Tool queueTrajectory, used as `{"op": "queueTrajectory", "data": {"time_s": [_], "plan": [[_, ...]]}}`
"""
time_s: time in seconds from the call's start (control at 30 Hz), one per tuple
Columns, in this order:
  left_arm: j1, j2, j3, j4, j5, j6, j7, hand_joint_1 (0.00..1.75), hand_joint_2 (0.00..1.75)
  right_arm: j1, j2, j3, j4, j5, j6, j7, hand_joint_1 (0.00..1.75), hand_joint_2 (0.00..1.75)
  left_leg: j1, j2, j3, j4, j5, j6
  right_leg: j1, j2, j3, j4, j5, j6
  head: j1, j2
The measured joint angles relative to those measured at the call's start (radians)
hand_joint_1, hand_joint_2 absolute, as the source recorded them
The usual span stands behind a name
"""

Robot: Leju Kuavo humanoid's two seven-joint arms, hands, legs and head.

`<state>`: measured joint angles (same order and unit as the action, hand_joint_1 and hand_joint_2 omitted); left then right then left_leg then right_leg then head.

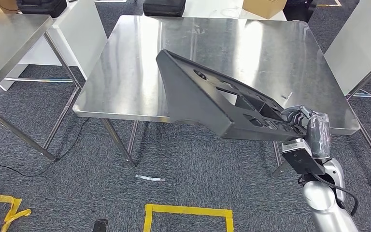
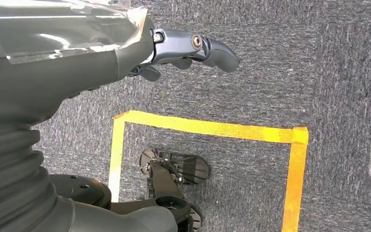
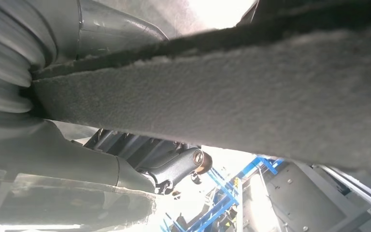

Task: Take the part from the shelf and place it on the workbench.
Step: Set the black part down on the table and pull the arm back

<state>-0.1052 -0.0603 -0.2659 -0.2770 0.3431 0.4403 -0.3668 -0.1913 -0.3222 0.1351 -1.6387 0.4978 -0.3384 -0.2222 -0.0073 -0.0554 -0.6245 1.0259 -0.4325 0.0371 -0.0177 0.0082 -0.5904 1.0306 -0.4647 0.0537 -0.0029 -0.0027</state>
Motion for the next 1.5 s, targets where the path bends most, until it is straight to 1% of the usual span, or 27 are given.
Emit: {"op": "queueTrajectory", "data": {"time_s": [0.17, 0.33, 0.43, 0.47, 0.5, 0.53, 0.6, 0.63, 0.67, 0.7, 0.77, 0.8, 0.83, 0.87, 0.93, 0.97, 1.0, 1.07, 1.13, 1.2, 1.23, 1.27, 1.33, 1.37, 1.4, 1.47, 1.5], "plan": [[0.000, 0.000, 0.000, 0.000, 0.002, 0.001, 0.001, 0.00, 1.75, -0.001, 0.003, 0.009, 0.001, 0.004, 0.000, 0.000, 1.75, 1.75, -0.005, 0.000, -0.001, 0.004, -0.002, 0.003, -0.006, 0.000, 0.001, -0.002, 0.001, 0.001, 0.000, 0.000], [0.000, 0.002, 0.000, 0.000, 0.002, 0.001, 0.004, 0.00, 1.75, 0.000, 0.006, 0.012, 0.001, 0.007, 0.000, 0.000, 1.75, 1.75, -0.010, 0.000, -0.004, 0.009, -0.007, 0.013, -0.010, 0.000, 0.002, -0.006, 0.001, 0.003, 0.000, 0.000], [0.001, 0.003, 0.000, 0.000, 0.002, 0.002, 0.004, 0.00, 1.75, 0.004, 0.006, 0.012, 0.001, 0.007, 0.000, 0.002, 1.75, 1.75, -0.009, -0.001, 0.004, -0.011, -0.018, 0.032, -0.010, 0.001, 0.004, 0.007, 0.015, 0.023, 0.000, 0.000], [0.002, 0.003, 0.000, 0.000, 0.002, 0.003, 0.004, 0.00, 1.75, 0.006, 0.006, 0.012, 0.001, 0.007, 0.000, 0.002, 1.75, 1.75, -0.007, -0.001, 0.016, -0.020, -0.021, 0.039, -0.010, 0.000, 0.001, 0.022, 0.015, 0.027, 0.000, 0.000], [0.002, 0.003, 0.000, 0.000, 0.002, 0.004, 0.004, 0.00, 1.75, 0.007, 0.005, 0.012, 0.001, 0.007, 0.000, 0.003, 1.75, 1.75, -0.005, 0.000, 0.031, -0.024, -0.023, 0.045, -0.009, 0.000, -0.011, 0.045, 0.004, 0.026, 0.001, 0.000], [0.002, 0.002, 0.000, 0.000, 0.002, 0.006, 0.005, 0.00, 1.75, 0.008, 0.004, 0.012, 0.001, 0.008, 0.000, 0.003, 1.75, 1.75, -0.004, 0.001, 0.043, -0.026, -0.024, 0.050, -0.010, -0.001, -0.034, 0.087, -0.015, 0.019, 0.002, 0.000], [0.004, 0.002, 0.000, 0.000, 0.002, 0.008, 0.005, 0.00, 1.75, 0.012, 0.003, 0.012, 0.001, 0.008, 0.000, 0.004, 1.75, 1.75, -0.004, 0.003, 0.053, -0.026, -0.032, 0.053, -0.011, -0.001, -0.104, 0.210, -0.061, 0.010, 0.004, 0.000], [0.005, 0.001, 0.000, 0.000, 0.002, 0.009, 0.005, 0.00, 1.75, 0.017, 0.002, 0.012, 0.001, 0.009, 0.000, 0.005, 1.75, 1.75, -0.003, 0.004, 0.058, -0.026, -0.037, 0.051, -0.013, -0.001, -0.138, 0.256, -0.072, 0.014, 0.003, 0.000], [0.007, 0.000, -0.001, 0.000, 0.002, 0.010, 0.005, 0.00, 1.75, 0.022, 0.002, 0.012, 0.001, 0.009, 0.000, 0.006, 1.75, 1.75, -0.001, 0.004, 0.063, -0.025, -0.043, 0.047, -0.017, -0.001, -0.157, 0.273, -0.071, 0.021, 0.003, 0.000], [0.009, 0.000, -0.001, 0.000, 0.002, 0.010, 0.005, 0.00, 1.75, 0.026, 0.002, 0.012, 0.001, 0.010, 0.000, 0.007, 1.75, 1.75, 0.002, 0.003, 0.071, -0.025, -0.051, 0.042, -0.022, -0.001, -0.155, 0.250, -0.055, 0.034, 0.003, 0.000], [0.012, 0.001, -0.001, 0.001, 0.002, 0.011, 0.005, 0.00, 1.75, 0.031, 0.002, 0.012, 0.002, 0.010, 0.000, 0.006, 1.75, 1.75, 0.008, 0.001, 0.089, -0.021, -0.070, 0.026, -0.036, -0.003, -0.109, 0.121, 0.007, 0.070, 0.005, 0.000], [0.013, 0.002, -0.001, 0.001, 0.002, 0.011, 0.005, 0.00, 1.75, 0.034, 0.002, 0.012, 0.002, 0.010, 0.000, 0.006, 1.75, 1.75, 0.010, 0.000, 0.099, -0.018, -0.083, 0.017, -0.040, -0.005, -0.084, 0.059, 0.027, 0.078, 0.007, 0.000], [0.013, 0.003, -0.001, 0.001, 0.002, 0.011, 0.005, 0.00, 1.75, 0.036, 0.002, 0.012, 0.002, 0.010, 0.000, 0.006, 1.75, 1.75, 0.010, 0.000, 0.105, -0.016, -0.096, 0.008, -0.039, -0.006, -0.065, 0.019, 0.038, 0.072, 0.008, 0.000], [0.013, 0.004, -0.001, 0.001, 0.002, 0.012, 0.006, 0.00, 1.75, 0.039, 0.002, 0.011, 0.002, 0.010, 0.001, 0.007, 1.75, 1.75, 0.011, 0.000, 0.111, -0.014, -0.107, 0.000, -0.037, -0.006, -0.053, 0.000, 0.038, 0.058, 0.008, 0.000], [0.009, 0.004, -0.003, 0.001, 0.001, 0.012, 0.007, 0.00, 1.75, 0.042, 0.001, 0.009, -0.002, 0.013, 0.001, 0.010, 1.75, 1.75, 0.016, 0.003, 0.120, -0.007, -0.116, -0.010, -0.029, -0.003, -0.035, 0.002, 0.018, 0.017, 0.004, 0.000], [0.007, 0.003, -0.005, 0.001, 0.000, 0.012, 0.007, 0.00, 1.75, 0.043, -0.001, 0.007, -0.006, 0.015, 0.001, 0.012, 1.75, 1.75, 0.019, 0.010, 0.114, 0.014, -0.108, -0.014, -0.029, -0.002, -0.023, 0.001, 0.010, 0.003, 0.004, 0.000], [0.004, 0.003, -0.008, 0.000, -0.001, 0.012, 0.007, 0.00, 1.75, 0.043, -0.002, 0.006, -0.011, 0.016, 0.001, 0.013, 1.75, 1.75, 0.021, 0.021, 0.092, 0.056, -0.094, -0.018, -0.027, -0.002, -0.008, 0.000, 0.001, -0.007, 0.003, 0.000], [0.001, 0.001, -0.013, 0.000, -0.002, 0.012, 0.008, 0.00, 1.75, 0.046, -0.003, 0.004, -0.018, 0.020, 0.000, 0.016, 1.75, 1.75, 0.022, 0.043, 0.002, 0.187, -0.085, -0.025, -0.024, -0.004, 0.028, -0.004, -0.026, -0.023, 0.001, 0.000], [0.004, 0.000, -0.016, 0.000, -0.002, 0.012, 0.009, 0.00, 1.75, 0.051, -0.003, 0.004, -0.020, 0.023, 0.001, 0.018, 1.75, 1.75, 0.021, 0.050, -0.098, 0.282, -0.138, -0.028, -0.020, -0.006, 0.065, -0.005, -0.059, -0.029, -0.001, 0.000], [0.007, 0.000, -0.016, 0.000, -0.002, 0.012, 0.011, 0.00, 1.75, 0.055, -0.003, 0.005, -0.021, 0.025, 0.001, 0.021, 1.75, 1.75, 0.019, 0.050, -0.157, 0.275, -0.192, -0.024, -0.020, -0.005, 0.109, -0.006, -0.094, -0.030, -0.001, 0.000], [0.008, 0.001, -0.017, 0.000, -0.002, 0.013, 0.012, 0.00, 1.75, 0.056, -0.002, 0.005, -0.022, 0.025, 0.000, 0.021, 1.75, 1.75, 0.017, 0.051, -0.169, 0.234, -0.186, -0.019, -0.020, -0.004, 0.134, -0.007, -0.113, -0.029, -0.001, 0.000], [0.008, 0.002, -0.017, 0.001, -0.002, 0.013, 0.012, 0.00, 1.75, 0.057, -0.002, 0.005, -0.022, 0.025, 0.000, 0.021, 1.75, 1.75, 0.012, 0.051, -0.173, 0.175, -0.137, -0.011, -0.021, -0.003, 0.157, -0.010, -0.133, -0.027, -0.001, 0.000], [0.011, 0.008, -0.017, 0.002, -0.002, 0.013, 0.013, 0.00, 1.75, 0.061, -0.001, 0.006, -0.022, 0.025, 0.001, 0.021, 1.75, 1.75, -0.001, 0.049, -0.165, 0.066, 0.031, 0.008, -0.020, 0.000, 0.197, -0.023, -0.168, -0.018, -0.002, 0.000], [0.012, 0.010, -0.017, 0.003, -0.002, 0.013, 0.013, 0.00, 1.75, 0.064, 0.000, 0.006, -0.023, 0.025, 0.001, 0.022, 1.75, 1.75, -0.007, 0.048, -0.157, 0.035, 0.092, 0.015, -0.020, 0.001, 0.213, -0.039, -0.179, -0.012, -0.004, 0.000], [0.013, 0.011, -0.017, 0.003, -0.002, 0.013, 0.014, 0.00, 1.75, 0.066, 0.001, 0.007, -0.024, 0.025, 0.001, 0.022, 1.75, 1.75, -0.011, 0.046, -0.148, 0.020, 0.117, 0.020, -0.018, 0.003, 0.230, -0.051, -0.178, -0.001, -0.005, 0.000], [0.010, 0.010, -0.018, 0.001, -0.003, 0.014, 0.013, 0.00, 1.75, 0.064, 0.000, 0.005, -0.031, 0.026, 0.001, 0.023, 1.75, 1.75, -0.014, 0.044, -0.114, -0.004, 0.095, 0.028, -0.017, 0.003, 0.242, -0.045, -0.148, 0.025, -0.007, 0.000], [0.009, 0.009, -0.019, 0.000, -0.004, 0.015, 0.013, 0.00, 1.75, 0.063, -0.001, 0.004, -0.033, 0.025, 0.000, 0.023, 1.75, 1.75, -0.014, 0.042, -0.091, -0.021, 0.085, 0.036, -0.015, 0.002, 0.223, 0.000, -0.124, 0.032, -0.007, 0.000]]}}
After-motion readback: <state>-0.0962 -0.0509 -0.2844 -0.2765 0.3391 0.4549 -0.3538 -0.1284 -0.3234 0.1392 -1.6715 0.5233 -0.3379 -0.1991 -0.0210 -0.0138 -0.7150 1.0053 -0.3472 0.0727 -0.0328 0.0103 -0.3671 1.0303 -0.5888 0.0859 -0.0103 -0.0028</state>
